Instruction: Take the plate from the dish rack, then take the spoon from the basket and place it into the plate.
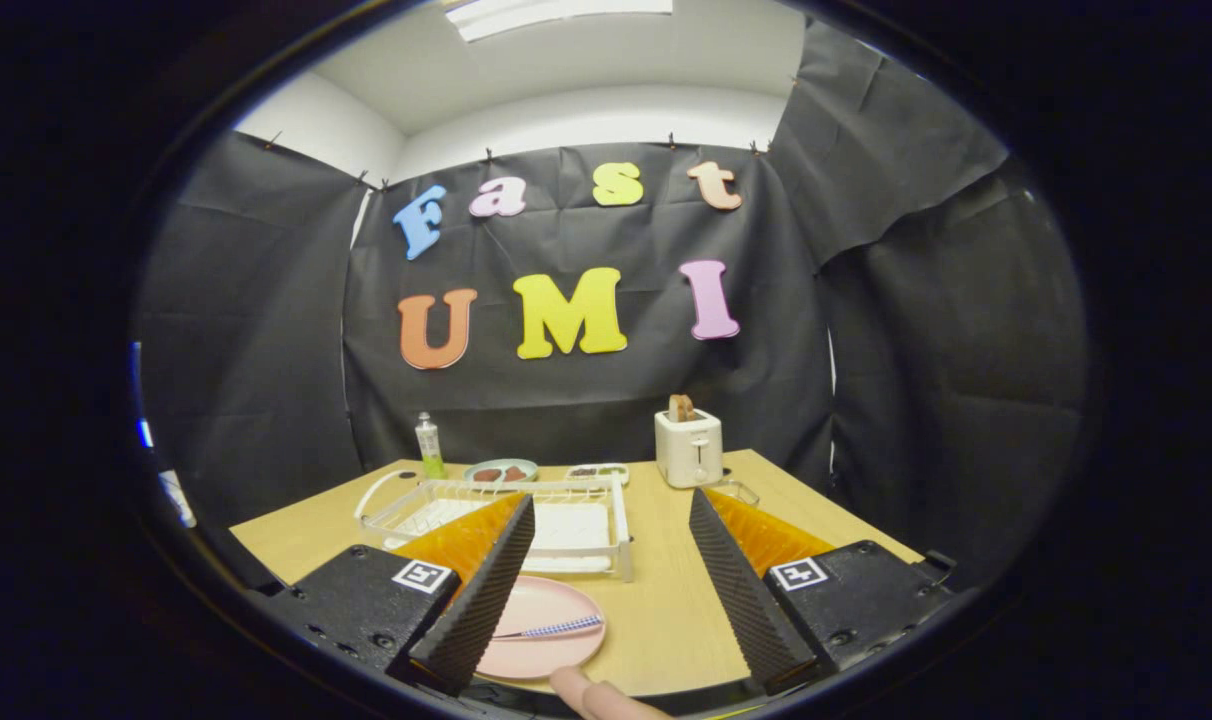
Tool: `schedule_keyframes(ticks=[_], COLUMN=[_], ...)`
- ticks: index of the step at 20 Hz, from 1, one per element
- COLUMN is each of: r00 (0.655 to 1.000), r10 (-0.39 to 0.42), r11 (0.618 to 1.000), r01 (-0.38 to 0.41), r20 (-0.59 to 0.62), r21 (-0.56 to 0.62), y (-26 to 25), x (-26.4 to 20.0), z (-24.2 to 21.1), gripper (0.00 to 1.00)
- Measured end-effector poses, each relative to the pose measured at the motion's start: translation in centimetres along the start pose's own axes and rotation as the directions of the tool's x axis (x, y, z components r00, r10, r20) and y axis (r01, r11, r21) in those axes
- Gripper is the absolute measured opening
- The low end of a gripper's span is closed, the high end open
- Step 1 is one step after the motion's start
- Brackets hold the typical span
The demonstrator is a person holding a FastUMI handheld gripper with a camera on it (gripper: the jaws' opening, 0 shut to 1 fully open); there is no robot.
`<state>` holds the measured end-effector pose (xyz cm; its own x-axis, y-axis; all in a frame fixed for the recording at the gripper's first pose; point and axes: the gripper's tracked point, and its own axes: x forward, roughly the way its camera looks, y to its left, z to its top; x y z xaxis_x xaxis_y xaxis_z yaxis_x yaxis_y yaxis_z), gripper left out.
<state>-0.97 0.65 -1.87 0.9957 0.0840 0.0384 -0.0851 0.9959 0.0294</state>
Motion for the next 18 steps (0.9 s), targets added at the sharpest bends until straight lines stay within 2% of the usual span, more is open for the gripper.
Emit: schedule_keyframes(ticks=[18], r00=[1.000], r10=[-0.029], r11=[1.000], r01=[0.029], r20=[-0.004], r21=[-0.010], y=[-1.7], x=[-0.9], z=[0.4], gripper=[1.00])
